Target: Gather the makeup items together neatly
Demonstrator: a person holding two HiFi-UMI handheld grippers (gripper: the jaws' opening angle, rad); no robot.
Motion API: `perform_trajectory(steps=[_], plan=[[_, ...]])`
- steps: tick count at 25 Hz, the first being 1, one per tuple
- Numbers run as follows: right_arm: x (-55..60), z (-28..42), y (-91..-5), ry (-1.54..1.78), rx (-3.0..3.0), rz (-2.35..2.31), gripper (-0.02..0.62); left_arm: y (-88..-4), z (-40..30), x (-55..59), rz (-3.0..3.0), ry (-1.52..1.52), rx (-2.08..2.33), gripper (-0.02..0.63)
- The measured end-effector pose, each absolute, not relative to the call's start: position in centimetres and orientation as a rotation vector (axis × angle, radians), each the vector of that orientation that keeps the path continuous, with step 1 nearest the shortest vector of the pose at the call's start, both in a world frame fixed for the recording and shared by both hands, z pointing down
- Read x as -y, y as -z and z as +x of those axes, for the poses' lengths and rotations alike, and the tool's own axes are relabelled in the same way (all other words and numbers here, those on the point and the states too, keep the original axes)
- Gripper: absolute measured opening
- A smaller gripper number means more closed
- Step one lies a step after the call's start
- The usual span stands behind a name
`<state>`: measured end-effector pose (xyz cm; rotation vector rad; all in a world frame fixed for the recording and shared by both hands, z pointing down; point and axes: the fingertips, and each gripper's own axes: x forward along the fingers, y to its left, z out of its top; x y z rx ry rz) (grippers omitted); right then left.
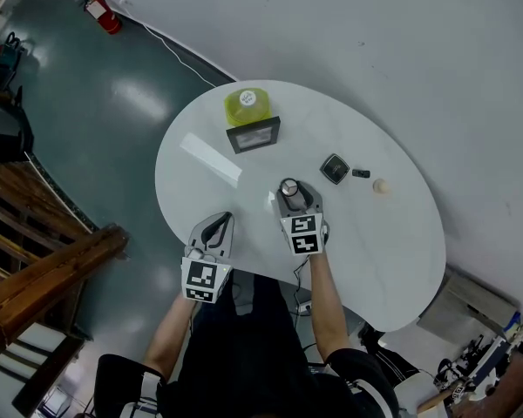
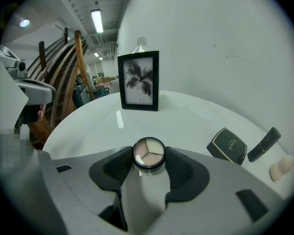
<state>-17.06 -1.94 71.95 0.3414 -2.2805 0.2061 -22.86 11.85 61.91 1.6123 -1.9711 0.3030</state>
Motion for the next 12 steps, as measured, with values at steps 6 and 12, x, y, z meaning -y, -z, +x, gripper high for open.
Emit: perform_trajectory(steps=[6,12], plan=[[2.6,-15.4,-70.2,-0.235,2.32,0.397,0.225,-61.6,-21.9,-11.3,1.641,-0.312,1.961,0.02],[3.8,-10.7,-68.2,-0.241,2.325,0.527,0.225,-60.8,-19.6,-9.5,1.735,-0.334,1.916,0.02]])
